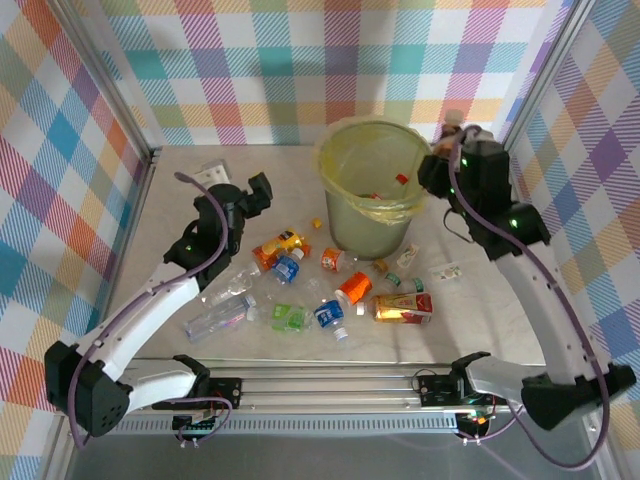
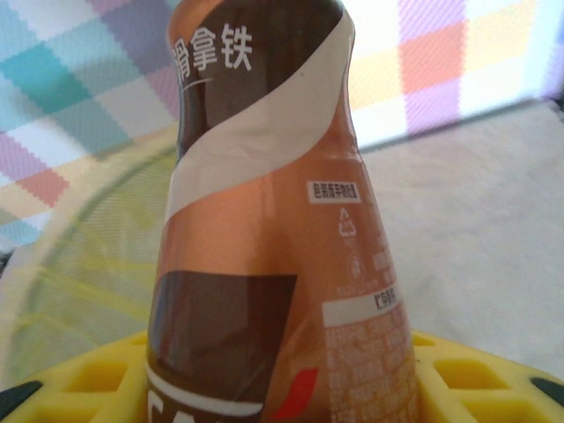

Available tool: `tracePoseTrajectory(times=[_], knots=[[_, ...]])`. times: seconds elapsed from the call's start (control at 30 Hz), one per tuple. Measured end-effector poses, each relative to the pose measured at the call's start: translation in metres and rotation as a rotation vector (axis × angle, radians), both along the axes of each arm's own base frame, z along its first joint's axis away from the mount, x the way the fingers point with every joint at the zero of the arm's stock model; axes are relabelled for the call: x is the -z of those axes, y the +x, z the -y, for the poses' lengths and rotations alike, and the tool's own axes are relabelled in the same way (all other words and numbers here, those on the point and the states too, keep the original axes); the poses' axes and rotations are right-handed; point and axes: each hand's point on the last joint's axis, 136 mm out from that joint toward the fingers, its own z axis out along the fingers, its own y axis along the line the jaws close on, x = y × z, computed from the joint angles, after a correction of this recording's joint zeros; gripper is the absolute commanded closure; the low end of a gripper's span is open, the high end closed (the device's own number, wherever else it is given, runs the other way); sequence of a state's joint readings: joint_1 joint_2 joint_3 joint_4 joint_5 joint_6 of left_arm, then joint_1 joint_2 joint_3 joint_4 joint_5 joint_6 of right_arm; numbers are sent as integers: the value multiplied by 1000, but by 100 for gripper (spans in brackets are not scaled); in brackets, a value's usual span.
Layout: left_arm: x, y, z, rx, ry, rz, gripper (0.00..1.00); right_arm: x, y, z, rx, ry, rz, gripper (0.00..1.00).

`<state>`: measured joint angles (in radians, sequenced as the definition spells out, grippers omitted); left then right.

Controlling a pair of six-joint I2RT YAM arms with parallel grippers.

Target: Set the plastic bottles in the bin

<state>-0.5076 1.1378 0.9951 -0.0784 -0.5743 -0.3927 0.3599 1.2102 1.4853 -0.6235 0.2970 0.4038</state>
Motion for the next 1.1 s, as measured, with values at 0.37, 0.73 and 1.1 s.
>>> tracePoseTrajectory(times=[0.37,0.73,1.1], knots=[[2,-24,-31,-117,-46,15,0,3,65,-77,-296,-53,-27,64],[17,-30,-36,-136,-26,-49,0,65,93,-120,-509,-107,-191,61],[17,-30,-38,-148,-21,-49,0,106,85,-125,-597,-164,-297,53]])
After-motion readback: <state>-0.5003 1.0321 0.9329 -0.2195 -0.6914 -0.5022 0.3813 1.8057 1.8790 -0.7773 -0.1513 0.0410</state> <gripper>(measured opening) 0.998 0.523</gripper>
